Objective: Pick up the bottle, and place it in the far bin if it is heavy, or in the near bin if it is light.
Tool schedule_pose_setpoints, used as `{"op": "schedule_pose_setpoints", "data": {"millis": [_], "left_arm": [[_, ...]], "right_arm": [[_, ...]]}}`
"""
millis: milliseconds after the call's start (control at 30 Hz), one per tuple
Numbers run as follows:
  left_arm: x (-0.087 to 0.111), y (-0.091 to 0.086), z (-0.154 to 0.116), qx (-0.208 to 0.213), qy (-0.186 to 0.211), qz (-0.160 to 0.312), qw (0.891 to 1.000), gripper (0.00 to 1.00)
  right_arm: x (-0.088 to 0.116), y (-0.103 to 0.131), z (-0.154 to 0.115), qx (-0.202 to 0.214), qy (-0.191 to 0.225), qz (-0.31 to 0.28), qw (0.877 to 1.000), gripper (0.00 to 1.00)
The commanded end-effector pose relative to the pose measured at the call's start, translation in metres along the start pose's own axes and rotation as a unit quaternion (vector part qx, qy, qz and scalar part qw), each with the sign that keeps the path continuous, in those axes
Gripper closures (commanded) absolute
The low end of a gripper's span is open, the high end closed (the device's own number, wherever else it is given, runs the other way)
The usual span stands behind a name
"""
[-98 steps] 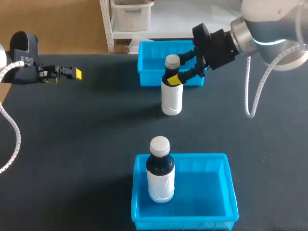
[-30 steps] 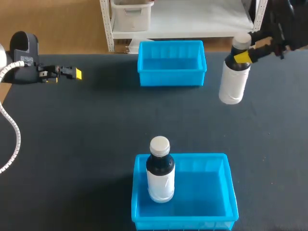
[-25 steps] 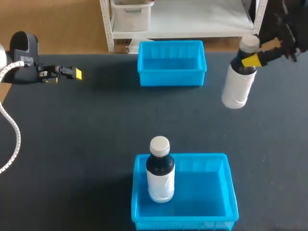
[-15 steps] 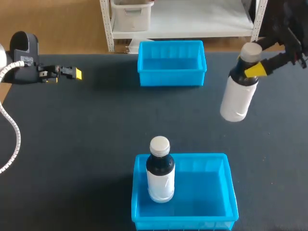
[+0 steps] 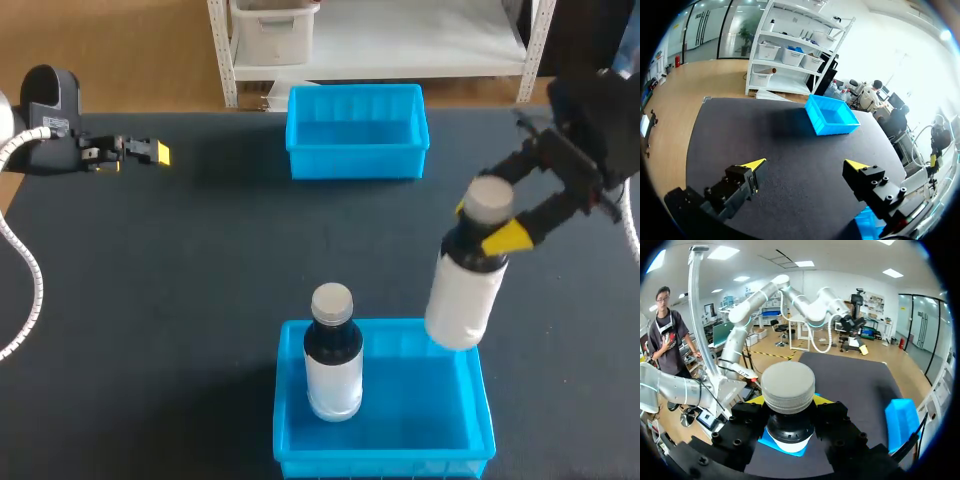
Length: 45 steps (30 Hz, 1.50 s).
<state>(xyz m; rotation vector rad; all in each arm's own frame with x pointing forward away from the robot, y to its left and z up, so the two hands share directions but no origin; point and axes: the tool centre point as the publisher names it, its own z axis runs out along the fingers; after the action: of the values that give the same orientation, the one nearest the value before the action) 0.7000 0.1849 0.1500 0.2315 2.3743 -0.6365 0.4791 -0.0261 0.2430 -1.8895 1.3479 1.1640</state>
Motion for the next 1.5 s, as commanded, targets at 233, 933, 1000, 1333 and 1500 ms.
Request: {"op": "schedule_pose_setpoints", "data": {"millis": [233,933,1000,1333,1500], "left_arm": [[0.0,0.0,0.0,0.0,0.0,0.0,1.0,0.0],[0.0,0.0,0.0,0.0,0.0,0.0,1.0,0.0],[0.0,0.0,0.0,0.0,0.0,0.0,1.0,0.0],[0.0,0.0,0.0,0.0,0.0,0.0,1.0,0.0],[0.0,0.0,0.0,0.0,0.0,0.0,1.0,0.0]], "right_arm": [[0.008,0.009,0.04,-0.039,0.006,-0.026,0.999,1.0],[0.059,0.007,0.086,-0.08,0.005,-0.054,0.995,1.0],[0.062,0.006,0.088,-0.082,0.005,-0.057,0.995,1.0],[0.07,0.002,0.094,-0.093,0.019,-0.072,0.993,0.88],[0.072,0.003,0.096,-0.099,0.027,-0.07,0.992,0.31]]}}
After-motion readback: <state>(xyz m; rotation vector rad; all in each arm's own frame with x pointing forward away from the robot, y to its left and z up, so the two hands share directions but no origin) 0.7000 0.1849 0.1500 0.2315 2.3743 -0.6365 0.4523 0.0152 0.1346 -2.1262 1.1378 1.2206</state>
